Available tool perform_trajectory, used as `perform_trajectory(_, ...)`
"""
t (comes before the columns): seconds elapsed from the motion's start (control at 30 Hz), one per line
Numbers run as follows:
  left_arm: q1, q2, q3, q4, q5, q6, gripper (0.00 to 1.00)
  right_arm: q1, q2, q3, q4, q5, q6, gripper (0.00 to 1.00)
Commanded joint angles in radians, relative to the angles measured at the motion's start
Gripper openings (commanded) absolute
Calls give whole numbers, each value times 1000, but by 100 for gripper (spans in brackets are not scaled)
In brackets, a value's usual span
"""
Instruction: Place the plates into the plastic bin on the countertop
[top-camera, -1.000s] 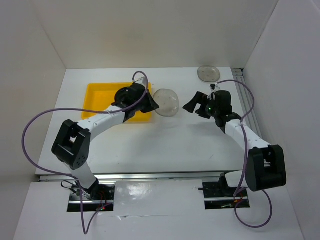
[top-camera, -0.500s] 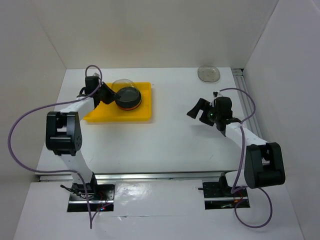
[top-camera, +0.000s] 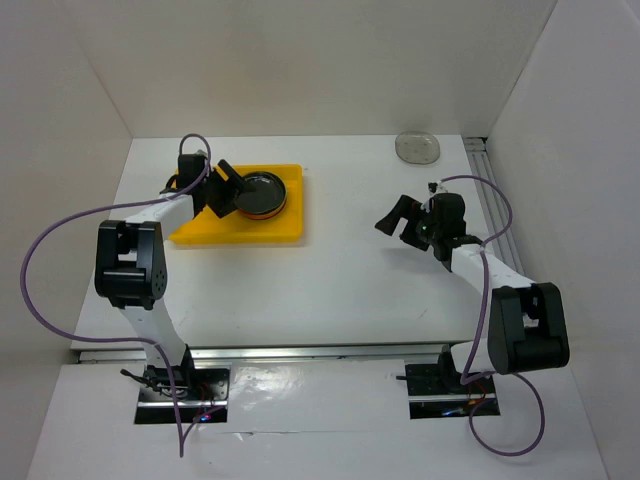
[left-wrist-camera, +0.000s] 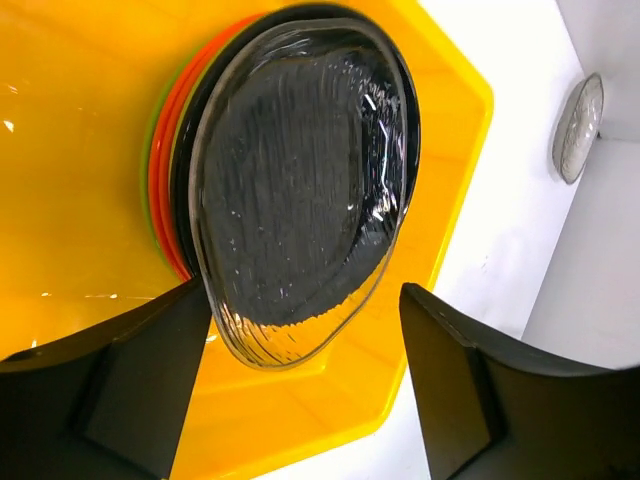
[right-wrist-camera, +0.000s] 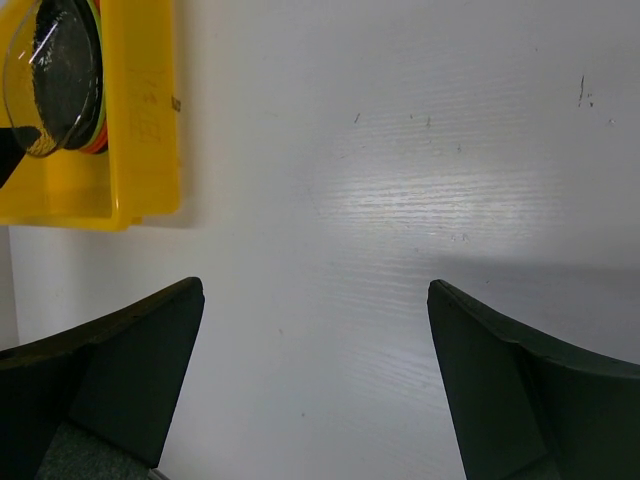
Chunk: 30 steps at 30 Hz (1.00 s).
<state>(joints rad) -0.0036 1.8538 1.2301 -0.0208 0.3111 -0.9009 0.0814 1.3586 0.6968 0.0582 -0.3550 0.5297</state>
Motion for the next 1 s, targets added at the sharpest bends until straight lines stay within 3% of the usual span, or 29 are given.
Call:
perform_trajectory(0.0, 2, -51, 12, -48, -47, -15, 88, -6, 11, 23, 52, 8, 1, 100)
perform_trajectory(0.07, 2, -51, 12, -61, -58, -24, 91, -6, 11, 32, 43, 8, 1, 100)
perform_trajectory(0.13, 2, -93, 12, -111, -82, -24, 100, -6, 11, 44, 25, 62, 1, 100)
perform_trajectory(0.37, 2, -168, 23, -338, -153, -12, 100, -126, 213, 93, 118, 138, 136, 100)
perform_trajectory(0.5, -62, -325, -120, -361, -211, 2, 100, -198, 354, 133, 245, 202, 239, 100)
perform_trajectory(0.63, -186, -548, -249, -347, -305, 13, 100, -207, 588, 398, 252, 212, 250, 100)
perform_trajectory(0.8, -381, -731, -356, -363, -383, -6, 100, -207, 897, 745, 108, 223, 240, 95)
perform_trajectory(0.97, -417, -801, -400, -398, -411, -6, 100, -216, 1069, 1008, -15, 263, 263, 87)
